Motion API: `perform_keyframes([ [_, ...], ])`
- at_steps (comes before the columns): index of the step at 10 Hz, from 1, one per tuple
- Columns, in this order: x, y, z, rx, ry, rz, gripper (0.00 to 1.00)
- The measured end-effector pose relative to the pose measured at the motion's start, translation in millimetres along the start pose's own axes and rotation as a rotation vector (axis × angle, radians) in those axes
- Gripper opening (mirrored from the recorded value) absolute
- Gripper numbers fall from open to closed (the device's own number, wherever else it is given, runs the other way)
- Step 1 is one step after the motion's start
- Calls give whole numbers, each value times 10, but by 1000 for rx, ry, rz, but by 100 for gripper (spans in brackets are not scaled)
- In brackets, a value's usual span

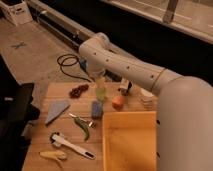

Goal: Place grapes in table surface

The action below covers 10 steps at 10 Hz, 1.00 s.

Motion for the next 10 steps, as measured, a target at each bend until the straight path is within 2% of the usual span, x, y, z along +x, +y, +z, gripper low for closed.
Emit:
perform_keyframes([
  [2, -116, -365, 104, 39, 5, -53, 65],
  [4, -249, -587, 189, 73, -17, -89, 65],
  [6, -336, -806, 374, 97, -117, -114, 65],
  [8, -438, -941, 593, 98, -169, -121, 65],
  [10, -556, -1123, 913, 72, -215, -133, 65],
])
